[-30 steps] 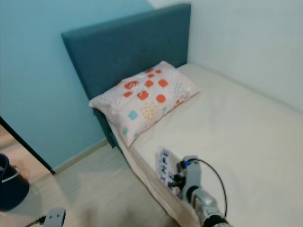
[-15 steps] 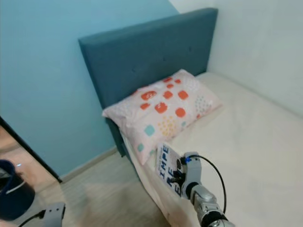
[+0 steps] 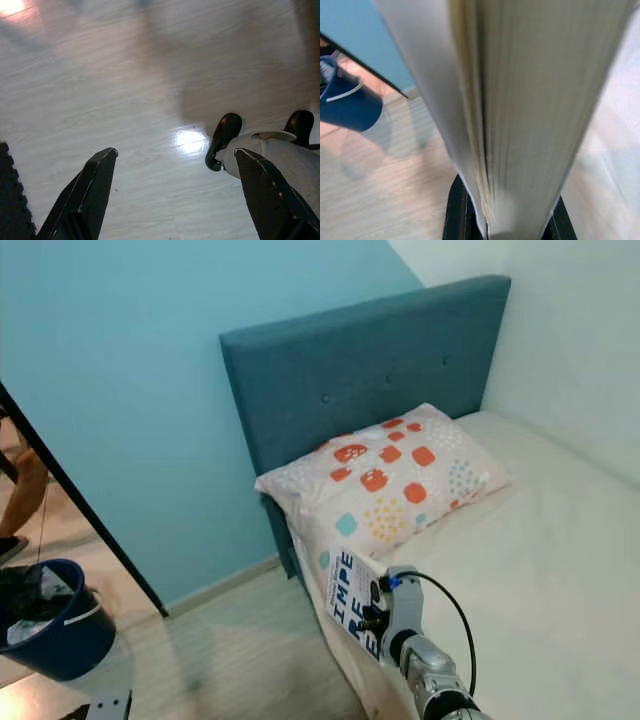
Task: Clean up the room
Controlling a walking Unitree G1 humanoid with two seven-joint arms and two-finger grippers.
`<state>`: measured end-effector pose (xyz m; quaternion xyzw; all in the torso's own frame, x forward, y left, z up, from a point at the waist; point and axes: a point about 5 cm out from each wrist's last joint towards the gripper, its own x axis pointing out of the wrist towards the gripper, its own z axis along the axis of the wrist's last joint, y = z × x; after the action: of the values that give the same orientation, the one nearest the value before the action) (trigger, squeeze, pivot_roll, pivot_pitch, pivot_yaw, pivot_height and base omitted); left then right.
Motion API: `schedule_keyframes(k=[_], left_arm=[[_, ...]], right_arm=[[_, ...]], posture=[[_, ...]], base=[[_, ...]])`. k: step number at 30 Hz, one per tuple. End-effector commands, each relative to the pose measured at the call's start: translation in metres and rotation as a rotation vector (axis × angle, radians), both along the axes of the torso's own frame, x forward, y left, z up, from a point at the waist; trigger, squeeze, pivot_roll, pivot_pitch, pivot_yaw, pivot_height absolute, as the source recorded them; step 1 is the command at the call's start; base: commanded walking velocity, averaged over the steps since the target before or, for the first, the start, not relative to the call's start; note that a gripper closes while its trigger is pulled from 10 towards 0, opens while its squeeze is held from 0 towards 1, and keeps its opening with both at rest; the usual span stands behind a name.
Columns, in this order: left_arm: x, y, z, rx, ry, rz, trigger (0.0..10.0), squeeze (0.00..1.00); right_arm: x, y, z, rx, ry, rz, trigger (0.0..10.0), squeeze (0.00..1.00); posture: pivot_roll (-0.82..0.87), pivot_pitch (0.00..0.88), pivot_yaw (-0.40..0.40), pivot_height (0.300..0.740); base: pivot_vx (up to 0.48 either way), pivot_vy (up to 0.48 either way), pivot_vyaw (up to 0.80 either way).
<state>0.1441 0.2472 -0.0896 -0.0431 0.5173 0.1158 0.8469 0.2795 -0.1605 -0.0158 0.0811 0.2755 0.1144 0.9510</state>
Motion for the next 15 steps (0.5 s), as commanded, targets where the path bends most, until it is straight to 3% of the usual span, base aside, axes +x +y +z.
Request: schedule_keyframes(k=[1,4,11,15], left_arm=[[0.0014,0.0006,0.0007,0.001,0.005,-0.022,10.0,0.00],[0.0013,0.0013,0.0008,0.009,0.002,-0.007,10.0,0.00],[0.0013,0.0025,0.0011,0.023,0.002,0.006,10.0,0.00],[0.0010,0.0039,0.0013,0.031,0.004,0.002,10.0,0.00]], right_arm=[[0.0040,-0.0060,0.0033,0.039,-0.005,-0.081,10.0,0.00],[0.0040,-0.0088,0.0031,0.080,0.002,-0.128,10.0,0.00],[0.0048,-0.0129,0.0033,0.130,0.013,-0.207,10.0,0.00],[0.0074,-0.0131,0.0045,0.262,0.035,-0.299,10.0,0.00]], posture=[[-0.15,0.058,0.022,0.740],[-0.15,0.060,0.023,0.740],[-0.14,0.064,0.024,0.740],[-0.13,0.070,0.031,0.740]], base=[[0.000,-0.446,0.00],[0.000,-0.446,0.00],[0.000,0.000,0.00],[0.000,0.000,0.00]])
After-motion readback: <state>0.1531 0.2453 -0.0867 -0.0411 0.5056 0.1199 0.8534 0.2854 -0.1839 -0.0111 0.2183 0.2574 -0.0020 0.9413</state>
